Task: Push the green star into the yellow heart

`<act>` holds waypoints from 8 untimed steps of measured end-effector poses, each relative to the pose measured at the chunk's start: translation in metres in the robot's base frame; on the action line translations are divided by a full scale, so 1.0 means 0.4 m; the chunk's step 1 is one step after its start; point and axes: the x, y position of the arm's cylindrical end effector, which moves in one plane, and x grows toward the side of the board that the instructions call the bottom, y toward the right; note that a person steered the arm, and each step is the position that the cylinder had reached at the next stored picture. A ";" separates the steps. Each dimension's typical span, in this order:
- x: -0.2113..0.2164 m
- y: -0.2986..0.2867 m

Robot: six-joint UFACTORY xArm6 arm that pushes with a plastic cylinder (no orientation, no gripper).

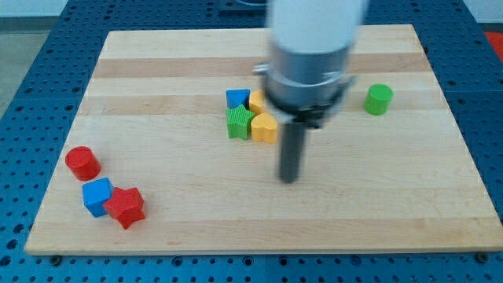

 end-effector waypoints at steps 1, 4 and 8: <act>-0.009 -0.228; -0.281 -0.298; -0.183 0.048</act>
